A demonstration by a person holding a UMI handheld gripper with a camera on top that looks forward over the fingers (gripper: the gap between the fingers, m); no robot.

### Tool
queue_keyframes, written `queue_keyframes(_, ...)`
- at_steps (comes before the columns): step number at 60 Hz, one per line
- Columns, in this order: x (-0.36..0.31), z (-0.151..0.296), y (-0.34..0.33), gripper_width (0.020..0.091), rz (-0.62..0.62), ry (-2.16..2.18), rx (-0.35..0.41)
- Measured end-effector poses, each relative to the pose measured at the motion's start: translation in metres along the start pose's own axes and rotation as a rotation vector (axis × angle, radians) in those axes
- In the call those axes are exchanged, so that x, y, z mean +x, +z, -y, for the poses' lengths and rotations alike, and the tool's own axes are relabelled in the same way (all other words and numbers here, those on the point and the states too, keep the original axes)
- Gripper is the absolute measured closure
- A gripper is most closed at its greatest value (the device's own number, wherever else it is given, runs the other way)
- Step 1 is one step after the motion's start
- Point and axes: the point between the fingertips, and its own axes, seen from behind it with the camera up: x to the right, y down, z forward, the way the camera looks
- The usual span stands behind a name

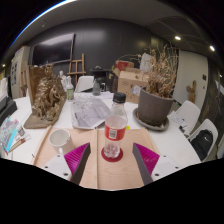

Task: Pour water

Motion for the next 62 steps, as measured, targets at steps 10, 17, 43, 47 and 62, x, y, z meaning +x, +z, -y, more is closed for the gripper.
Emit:
queue_keyframes(10,-0.032,-0.015,-0.105,0.0246,-0.003,0.059,-0.045)
queue_keyframes(17,-0.057,-0.031,-0.173,0.0243,0.002,0.079,-0.071)
queue_keyframes(43,-0.099,-0.086,-0.295,0.0250,0.020,0.069,-0.127)
queue_keyframes(47,-0.099,-0.089,-0.298,0.0247,0.019,0.052,-0.129)
queue_keyframes(62,-0.108,-0.088,-0.306,0.0247,0.026,0.034,-0.123)
